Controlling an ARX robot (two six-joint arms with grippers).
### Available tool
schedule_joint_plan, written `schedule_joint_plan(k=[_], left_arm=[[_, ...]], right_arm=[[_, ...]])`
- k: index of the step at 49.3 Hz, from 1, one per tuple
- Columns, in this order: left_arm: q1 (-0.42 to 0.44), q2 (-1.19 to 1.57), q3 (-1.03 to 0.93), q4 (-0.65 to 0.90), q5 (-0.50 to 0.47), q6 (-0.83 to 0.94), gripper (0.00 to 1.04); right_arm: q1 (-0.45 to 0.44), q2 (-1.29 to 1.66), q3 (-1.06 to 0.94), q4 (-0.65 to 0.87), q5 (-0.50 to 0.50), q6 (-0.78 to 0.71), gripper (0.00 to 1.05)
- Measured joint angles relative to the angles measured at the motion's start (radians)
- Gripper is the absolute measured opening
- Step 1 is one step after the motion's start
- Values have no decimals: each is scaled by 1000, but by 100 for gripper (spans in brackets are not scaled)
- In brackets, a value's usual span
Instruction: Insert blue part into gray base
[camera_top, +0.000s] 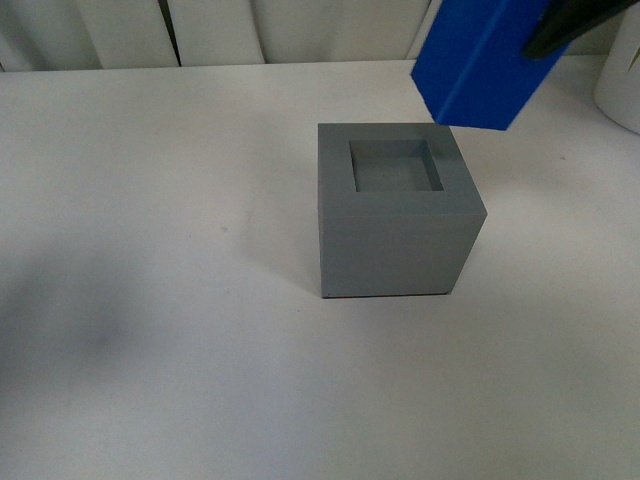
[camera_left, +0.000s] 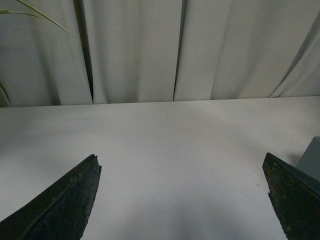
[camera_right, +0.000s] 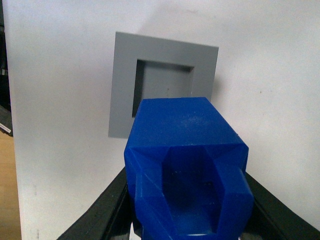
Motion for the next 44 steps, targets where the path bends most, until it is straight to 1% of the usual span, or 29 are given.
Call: schedule_joint_plan(k=[7,15,44], left_arm=[[0,0,0,0,0,0,99],[0,0,0,0,0,0,99],[0,0,0,0,0,0,99]], right_arm=[[44,44,31,0,-5,25,46],[67,82,43,-1,-3,40,46],[72,106,20,-3,23,55,46]])
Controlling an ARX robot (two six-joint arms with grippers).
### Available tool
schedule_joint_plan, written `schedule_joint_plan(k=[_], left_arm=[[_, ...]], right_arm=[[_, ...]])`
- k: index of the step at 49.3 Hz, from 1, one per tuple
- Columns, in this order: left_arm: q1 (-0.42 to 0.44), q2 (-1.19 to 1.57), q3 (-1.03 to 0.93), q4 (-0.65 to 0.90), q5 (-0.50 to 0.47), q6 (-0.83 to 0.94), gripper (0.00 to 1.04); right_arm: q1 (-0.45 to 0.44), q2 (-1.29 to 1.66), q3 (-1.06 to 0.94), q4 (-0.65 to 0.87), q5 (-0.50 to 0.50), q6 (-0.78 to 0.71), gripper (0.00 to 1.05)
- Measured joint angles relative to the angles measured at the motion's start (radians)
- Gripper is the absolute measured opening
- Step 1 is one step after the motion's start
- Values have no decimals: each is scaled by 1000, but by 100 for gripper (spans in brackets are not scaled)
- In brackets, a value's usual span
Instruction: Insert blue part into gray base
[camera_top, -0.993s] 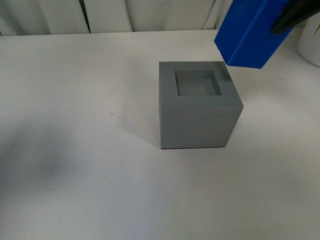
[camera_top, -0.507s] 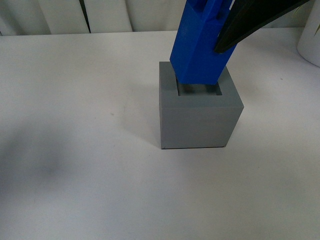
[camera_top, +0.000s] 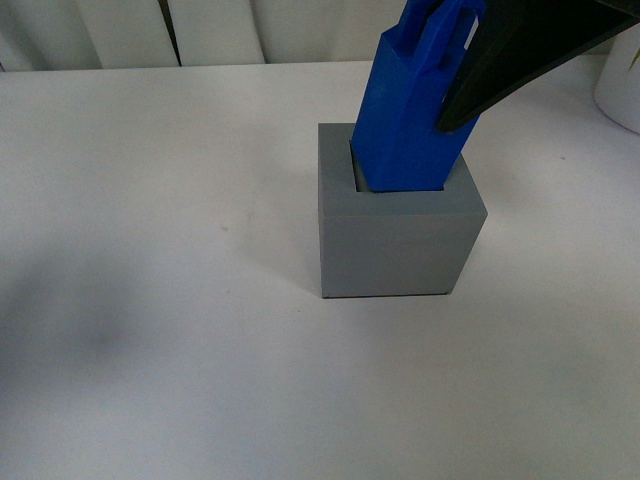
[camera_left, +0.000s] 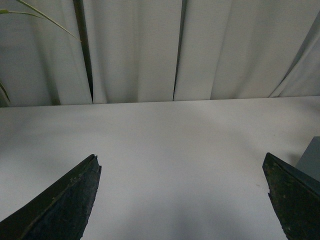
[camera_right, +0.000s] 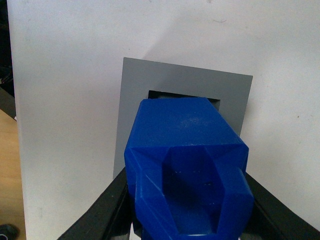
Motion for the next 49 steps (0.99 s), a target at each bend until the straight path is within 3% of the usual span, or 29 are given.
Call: schedule_joint_plan(k=[43,49], left_arm=[[0,0,0,0,0,0,99],[0,0,0,0,0,0,99]], right_arm=[[15,11,-30,29,29,2,46],[16,15,-30,36,18,3,62]])
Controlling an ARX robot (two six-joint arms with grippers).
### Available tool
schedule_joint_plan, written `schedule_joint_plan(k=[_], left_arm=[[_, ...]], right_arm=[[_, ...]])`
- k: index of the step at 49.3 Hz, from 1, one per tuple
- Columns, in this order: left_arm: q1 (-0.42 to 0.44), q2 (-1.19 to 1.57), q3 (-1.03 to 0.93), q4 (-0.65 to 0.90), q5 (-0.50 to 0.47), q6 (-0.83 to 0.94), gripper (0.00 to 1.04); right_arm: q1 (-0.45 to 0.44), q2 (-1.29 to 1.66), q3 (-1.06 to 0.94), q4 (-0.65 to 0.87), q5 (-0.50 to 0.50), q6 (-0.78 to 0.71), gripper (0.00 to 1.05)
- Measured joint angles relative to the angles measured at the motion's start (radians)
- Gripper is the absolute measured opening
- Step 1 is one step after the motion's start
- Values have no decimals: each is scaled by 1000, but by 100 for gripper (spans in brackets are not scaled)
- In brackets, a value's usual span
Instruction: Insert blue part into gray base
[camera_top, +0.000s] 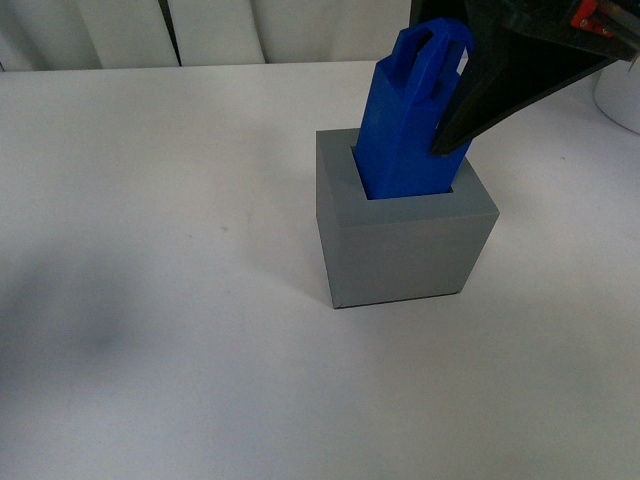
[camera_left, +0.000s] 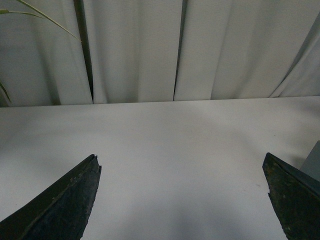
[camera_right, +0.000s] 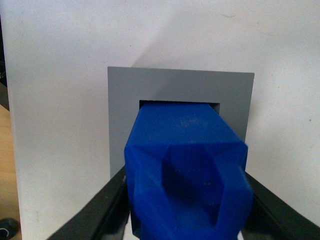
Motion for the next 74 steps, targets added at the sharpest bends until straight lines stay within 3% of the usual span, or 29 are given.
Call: schedule_joint_plan(k=[13,25,34,41,51,57,58,61,63,66,69,71,74], left_arm=[[0,0,0,0,0,0,99],[0,0,0,0,0,0,99],[0,0,0,0,0,0,99],[0,0,0,0,0,0,99],[0,0,0,0,0,0,99],[0,0,0,0,0,0,99],[0,0,0,0,0,0,99],[0,0,0,0,0,0,99],[0,0,0,0,0,0,99],[0,0,0,0,-1,0,99],[0,0,0,0,-1,0,99],[0,0,0,0,0,0,99],[0,0,0,0,1,0,99]], right_arm=[[-21,-14,-2,21,-56,12,99],[-98,-230,-176,174,-166,53,97],[-172,-468,-487,439,-252,164,97],[-231,-700,-805,735,-304,338,97],[-302,-938,-1149,1236,-233,732,97],[-306,-944,-1167,1263,-230,824,97],[-304,-944,-1171,1272,-211,833,97],[-255,-965,-1270,1523,90,975,86],[-246,-980,-1332,1651,229,1072,79],[-251,-1006,-1395,1762,367,1184,70],[-272,-1041,-1446,1812,427,1255,59],[-278,-1061,-1466,1818,429,1276,55],[-291,-1104,-1515,1824,407,1318,39]])
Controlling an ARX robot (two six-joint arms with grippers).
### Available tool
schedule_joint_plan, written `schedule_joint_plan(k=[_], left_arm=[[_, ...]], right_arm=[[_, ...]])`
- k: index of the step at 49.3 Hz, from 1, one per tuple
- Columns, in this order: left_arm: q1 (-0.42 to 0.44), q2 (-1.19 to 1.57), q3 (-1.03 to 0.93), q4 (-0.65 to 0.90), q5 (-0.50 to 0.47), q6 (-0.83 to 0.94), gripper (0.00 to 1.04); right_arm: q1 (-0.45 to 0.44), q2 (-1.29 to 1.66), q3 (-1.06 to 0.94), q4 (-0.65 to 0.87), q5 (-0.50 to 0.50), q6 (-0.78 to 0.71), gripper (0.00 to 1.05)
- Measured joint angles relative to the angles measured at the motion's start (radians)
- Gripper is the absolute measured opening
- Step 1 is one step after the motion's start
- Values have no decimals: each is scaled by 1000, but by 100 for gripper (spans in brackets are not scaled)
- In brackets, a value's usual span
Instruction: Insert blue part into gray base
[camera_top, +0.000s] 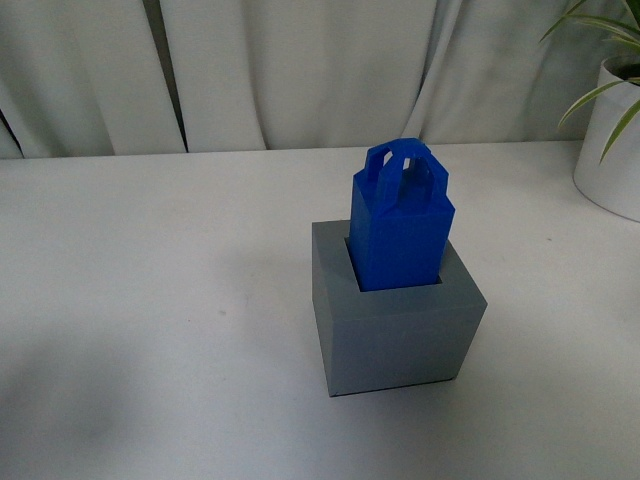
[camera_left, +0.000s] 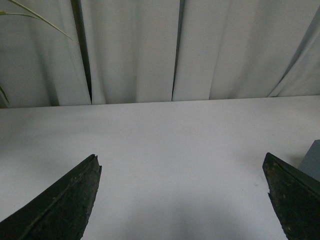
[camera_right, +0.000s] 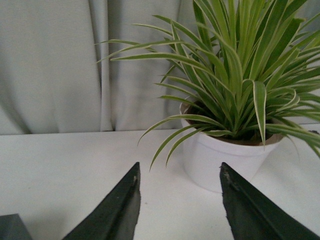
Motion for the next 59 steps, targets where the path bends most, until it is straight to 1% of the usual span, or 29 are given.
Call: schedule_joint_plan(k=[3,6,11,13,16,19,42,48,59], left_arm=[[0,0,0,0,0,0,99],[0,0,0,0,-2,0,99],[0,0,0,0,-2,0,99],[0,0,0,0,-1,0,99],[0,0,0,0,-1,0,99],[0,0,0,0,-1,0,99],[0,0,0,0,-1,0,99],[0,0,0,0,-1,0,99],[0,0,0,0,-1,0,99]], right_arm=[[-10,-28,-34,0,-13,13,29],[-18,-47,-54,-1,-19,18,22],[-31,-95,-90,-8,-36,24,5],[-39,-111,-101,-13,-48,24,1],[-92,-149,-126,-28,-108,26,2],[-118,-190,-150,-45,-111,30,2],[-121,-420,-228,-193,-122,30,2],[-121,-446,-264,-175,-121,31,2],[-121,-554,-264,-277,-122,31,2]])
